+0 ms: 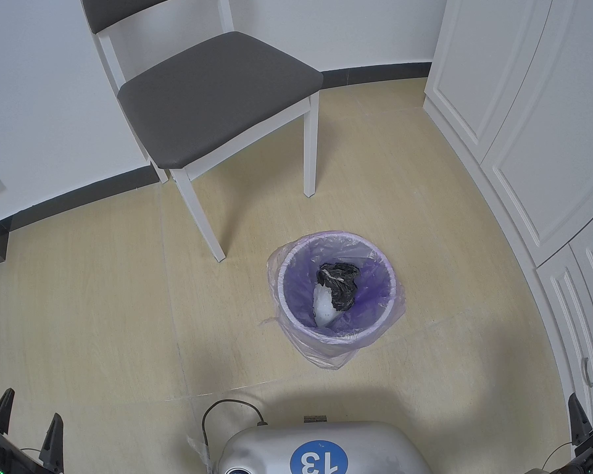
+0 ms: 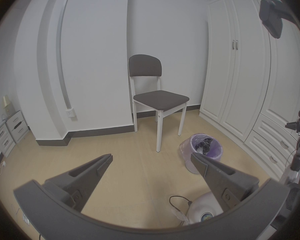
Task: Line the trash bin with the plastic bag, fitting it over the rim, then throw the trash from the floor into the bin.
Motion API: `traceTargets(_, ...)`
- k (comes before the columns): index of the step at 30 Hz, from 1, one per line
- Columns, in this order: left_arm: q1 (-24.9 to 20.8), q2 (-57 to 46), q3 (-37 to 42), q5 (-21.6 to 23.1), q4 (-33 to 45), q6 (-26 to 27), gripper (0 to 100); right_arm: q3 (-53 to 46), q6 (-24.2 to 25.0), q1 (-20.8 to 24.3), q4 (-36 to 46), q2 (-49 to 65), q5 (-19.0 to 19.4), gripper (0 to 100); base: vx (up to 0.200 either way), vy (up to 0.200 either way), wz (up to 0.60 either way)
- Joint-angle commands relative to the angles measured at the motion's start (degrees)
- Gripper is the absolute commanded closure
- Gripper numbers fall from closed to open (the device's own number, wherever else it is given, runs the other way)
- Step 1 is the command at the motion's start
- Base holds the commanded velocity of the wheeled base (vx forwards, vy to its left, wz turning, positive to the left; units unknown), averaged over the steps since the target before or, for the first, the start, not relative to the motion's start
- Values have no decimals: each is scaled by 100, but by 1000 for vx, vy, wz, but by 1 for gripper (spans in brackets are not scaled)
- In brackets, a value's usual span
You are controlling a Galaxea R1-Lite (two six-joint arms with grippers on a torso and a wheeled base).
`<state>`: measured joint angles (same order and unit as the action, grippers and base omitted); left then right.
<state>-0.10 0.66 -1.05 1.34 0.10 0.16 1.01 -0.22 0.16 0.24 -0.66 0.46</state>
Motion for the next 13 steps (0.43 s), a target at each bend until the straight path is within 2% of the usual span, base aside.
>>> traceTargets(1,1,-66,105,-2,-1,2,0,-101,13,2,2,66,-2,0,0,0,0)
traceTargets(5,1,-66,105,-11,-1,2,0,-101,145,-7,2,66,-248,0,0,0,0)
traceTargets(13,1,-66,105,7,-10,2,0,-101,48,-7,-7,66,-152,0,0,0,0)
